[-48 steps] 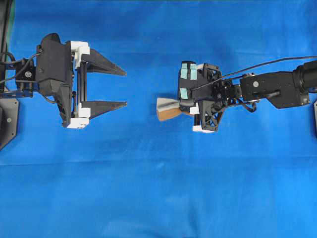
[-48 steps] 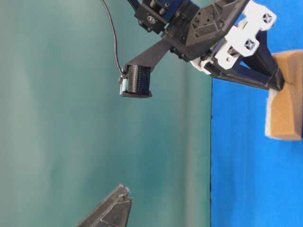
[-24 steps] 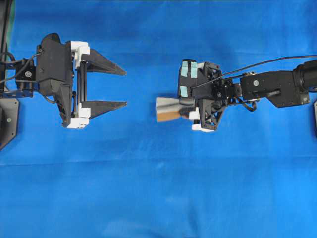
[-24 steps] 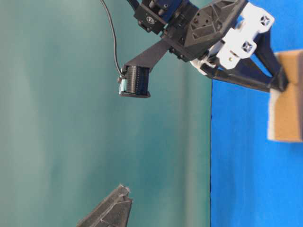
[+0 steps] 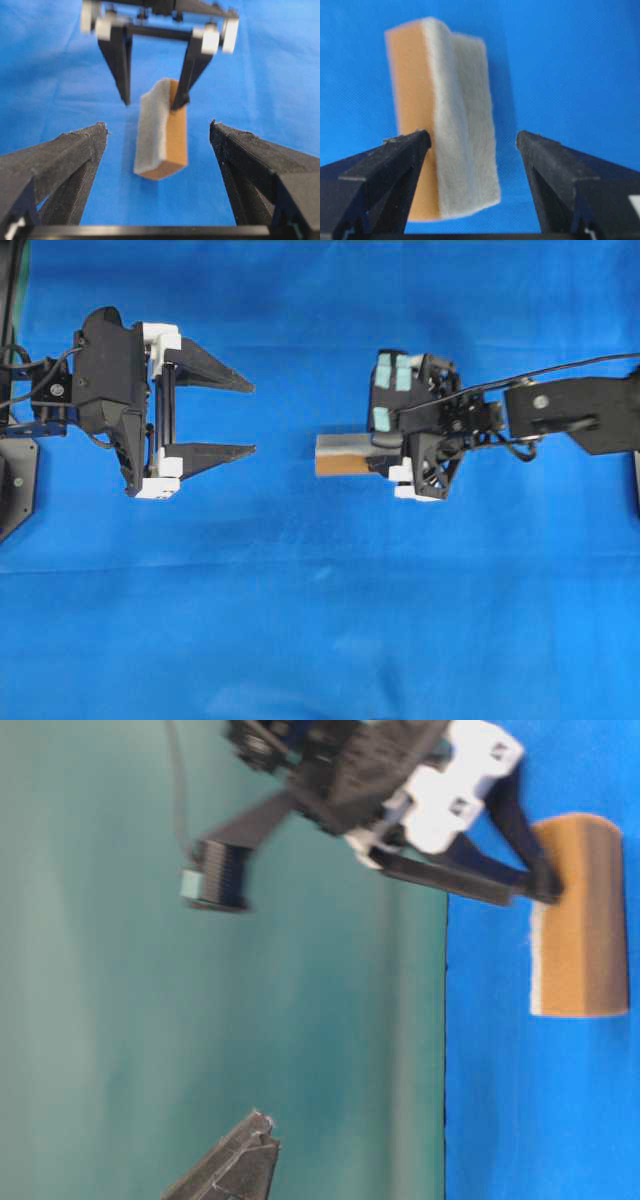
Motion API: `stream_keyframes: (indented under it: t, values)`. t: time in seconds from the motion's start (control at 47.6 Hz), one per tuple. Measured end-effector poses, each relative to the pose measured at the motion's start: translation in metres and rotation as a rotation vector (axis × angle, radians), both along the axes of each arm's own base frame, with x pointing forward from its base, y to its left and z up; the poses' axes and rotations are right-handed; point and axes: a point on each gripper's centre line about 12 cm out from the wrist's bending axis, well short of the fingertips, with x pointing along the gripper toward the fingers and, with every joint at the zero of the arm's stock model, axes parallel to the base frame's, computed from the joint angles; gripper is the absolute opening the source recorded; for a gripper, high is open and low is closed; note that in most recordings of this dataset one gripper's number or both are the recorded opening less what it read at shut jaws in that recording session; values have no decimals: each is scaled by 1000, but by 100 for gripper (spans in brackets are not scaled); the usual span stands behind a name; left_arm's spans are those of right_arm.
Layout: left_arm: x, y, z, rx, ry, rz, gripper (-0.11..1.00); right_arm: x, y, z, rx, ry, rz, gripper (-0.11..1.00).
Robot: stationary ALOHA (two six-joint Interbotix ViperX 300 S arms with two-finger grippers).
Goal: Hand over the sponge with the left arm and wipe it with the right arm.
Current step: 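Lower the sponge to the table and open the right gripper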
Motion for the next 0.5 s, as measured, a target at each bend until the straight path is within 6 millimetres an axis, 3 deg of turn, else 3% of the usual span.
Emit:
stream_keyframes:
  t: [0.273, 0.504]
  values:
    - [0, 0, 0, 1, 0, -2, 81, -19, 2, 53, -36, -56, -11, 71]
    - [0, 0, 1, 0, -2, 0, 81, -30, 6, 68, -42, -85, -3, 71]
